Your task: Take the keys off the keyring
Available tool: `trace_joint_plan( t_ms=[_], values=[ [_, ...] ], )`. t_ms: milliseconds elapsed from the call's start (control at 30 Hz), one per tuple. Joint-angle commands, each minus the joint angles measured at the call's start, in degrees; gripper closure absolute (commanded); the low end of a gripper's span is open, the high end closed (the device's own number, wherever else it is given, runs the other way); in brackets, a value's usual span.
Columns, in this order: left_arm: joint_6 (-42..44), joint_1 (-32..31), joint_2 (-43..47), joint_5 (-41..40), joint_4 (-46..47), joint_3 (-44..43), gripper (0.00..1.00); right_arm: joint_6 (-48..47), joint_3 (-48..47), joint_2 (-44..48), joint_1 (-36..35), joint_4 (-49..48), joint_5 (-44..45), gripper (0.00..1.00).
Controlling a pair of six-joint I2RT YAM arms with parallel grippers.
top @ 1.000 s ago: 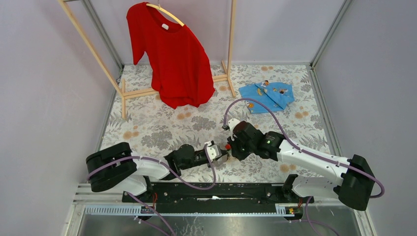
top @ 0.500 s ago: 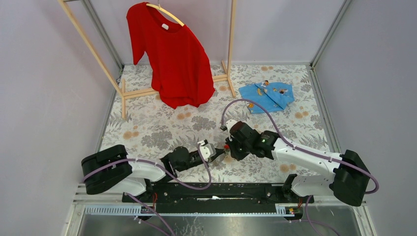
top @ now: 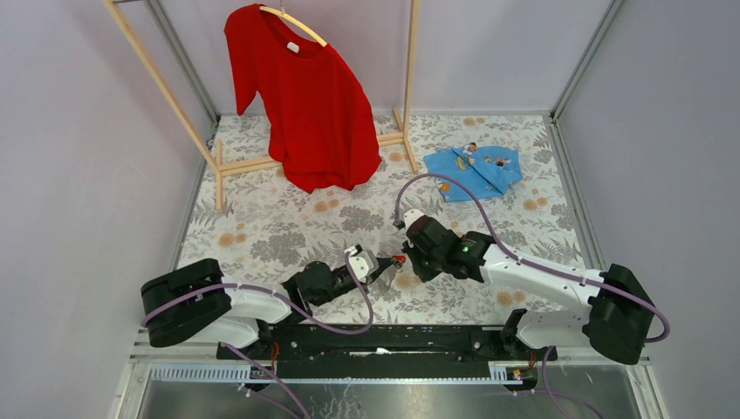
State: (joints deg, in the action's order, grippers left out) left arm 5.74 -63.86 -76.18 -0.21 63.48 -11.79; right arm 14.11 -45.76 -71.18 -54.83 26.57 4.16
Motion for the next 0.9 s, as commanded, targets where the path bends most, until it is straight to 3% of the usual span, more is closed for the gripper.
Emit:
trace_joint_plan(
  t_ms=[0,500,867],
  values=[
    [-1.48,0.05,2.93,-6.52,3.98,0.76,1.0,2.79,-2.51,-0.07,1.52,0.08,6.42,1.0],
    [-9.77,1.73,6.35,-12.95,-8.96,-1.36,1.0,14.59,0.49,-2.05,22.51,-5.24,4.02,1.0],
    [-15.68,2.93,3.23,-18.03,-17.34,-6.23,1.0,17.58,5.48,-3.48,27.61,-11.5,5.47,0.89]
  ],
)
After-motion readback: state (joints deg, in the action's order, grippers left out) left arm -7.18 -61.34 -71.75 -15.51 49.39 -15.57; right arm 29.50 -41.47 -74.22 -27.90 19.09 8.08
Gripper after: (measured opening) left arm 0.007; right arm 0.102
